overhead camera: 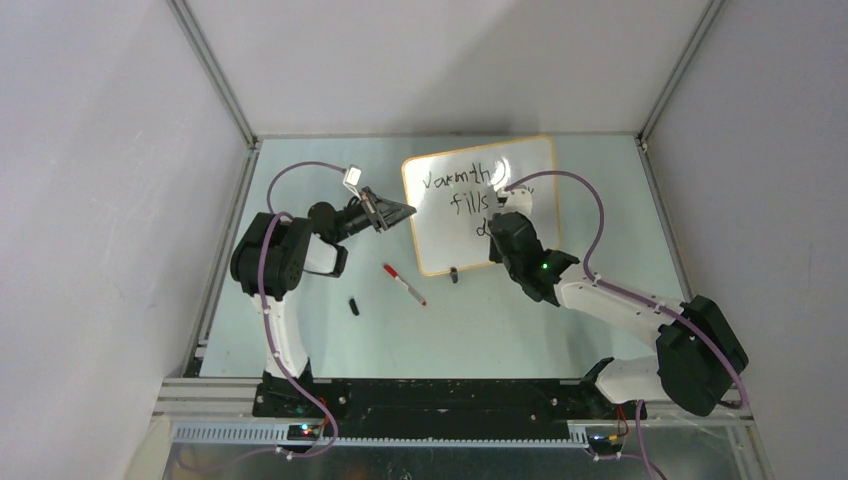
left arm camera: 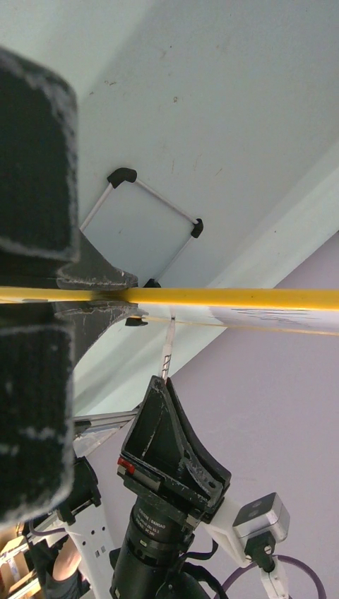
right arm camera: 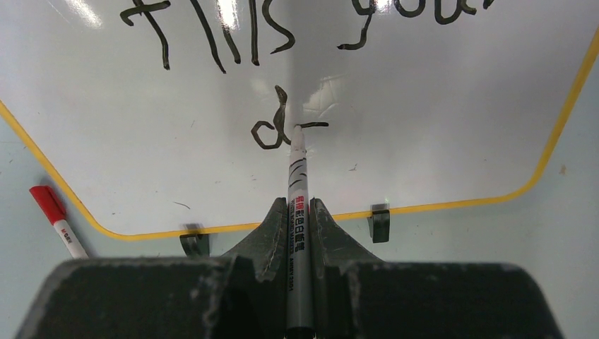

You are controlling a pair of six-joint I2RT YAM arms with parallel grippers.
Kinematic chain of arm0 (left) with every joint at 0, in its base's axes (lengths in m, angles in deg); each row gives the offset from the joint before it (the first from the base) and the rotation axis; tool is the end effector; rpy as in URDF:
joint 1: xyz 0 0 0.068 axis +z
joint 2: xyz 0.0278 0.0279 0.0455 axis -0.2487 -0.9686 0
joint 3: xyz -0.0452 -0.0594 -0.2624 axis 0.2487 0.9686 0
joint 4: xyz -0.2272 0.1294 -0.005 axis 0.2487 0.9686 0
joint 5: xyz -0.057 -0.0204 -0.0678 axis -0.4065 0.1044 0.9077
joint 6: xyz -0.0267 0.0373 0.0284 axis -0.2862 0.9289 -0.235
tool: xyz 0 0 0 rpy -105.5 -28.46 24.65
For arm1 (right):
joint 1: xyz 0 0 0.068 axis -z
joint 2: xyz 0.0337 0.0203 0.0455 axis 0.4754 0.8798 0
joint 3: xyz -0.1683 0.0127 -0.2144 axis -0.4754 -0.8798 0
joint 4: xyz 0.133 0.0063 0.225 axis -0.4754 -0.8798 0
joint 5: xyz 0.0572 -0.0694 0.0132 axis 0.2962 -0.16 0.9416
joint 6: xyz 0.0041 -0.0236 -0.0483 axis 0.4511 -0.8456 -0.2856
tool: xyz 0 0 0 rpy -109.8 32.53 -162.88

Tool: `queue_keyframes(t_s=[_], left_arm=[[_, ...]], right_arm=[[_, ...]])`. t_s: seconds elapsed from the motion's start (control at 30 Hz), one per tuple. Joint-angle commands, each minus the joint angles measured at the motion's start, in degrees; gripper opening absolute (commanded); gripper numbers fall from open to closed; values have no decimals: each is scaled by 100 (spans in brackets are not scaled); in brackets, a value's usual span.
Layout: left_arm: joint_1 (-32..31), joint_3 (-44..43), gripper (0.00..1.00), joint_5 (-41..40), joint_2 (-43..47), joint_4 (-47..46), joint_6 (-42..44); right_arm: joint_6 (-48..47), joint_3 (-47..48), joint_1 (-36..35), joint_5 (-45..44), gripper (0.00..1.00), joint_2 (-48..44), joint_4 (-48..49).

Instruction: Write a sentence on the whiteboard

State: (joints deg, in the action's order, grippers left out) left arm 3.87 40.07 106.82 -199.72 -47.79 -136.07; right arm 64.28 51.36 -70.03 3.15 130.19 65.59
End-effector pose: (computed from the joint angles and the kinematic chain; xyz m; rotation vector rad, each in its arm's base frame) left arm 0.3500 -0.0931 0.1566 0.2486 1.6013 -1.4954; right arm 0.2257 0.1778 0.2441 -0.1191 2.0654 0.1097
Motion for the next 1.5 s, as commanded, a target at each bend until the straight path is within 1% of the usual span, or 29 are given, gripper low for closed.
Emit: queue_keyframes(t_s=[0.0, 0.4, 0.7, 1.23, 1.47], left_arm=[[-60, -28, 0, 100, 241, -229, 56], [-56, -24, 0, 103, 239, -231, 58], [-61, -21, 0, 100, 239, -231, 58], [-56, -24, 0, 102, 248, -231, 66], [-60, -24, 0, 105, 245, -231, 66]], right_arm=[[163, 331, 59, 32, 0, 130, -246], [291, 475, 97, 64, 0, 244, -598], [387, 472, 39, -75, 0, 213, -755], [643, 470, 196, -311, 0, 171, -816], [605, 472, 208, -365, 0, 169, -706]])
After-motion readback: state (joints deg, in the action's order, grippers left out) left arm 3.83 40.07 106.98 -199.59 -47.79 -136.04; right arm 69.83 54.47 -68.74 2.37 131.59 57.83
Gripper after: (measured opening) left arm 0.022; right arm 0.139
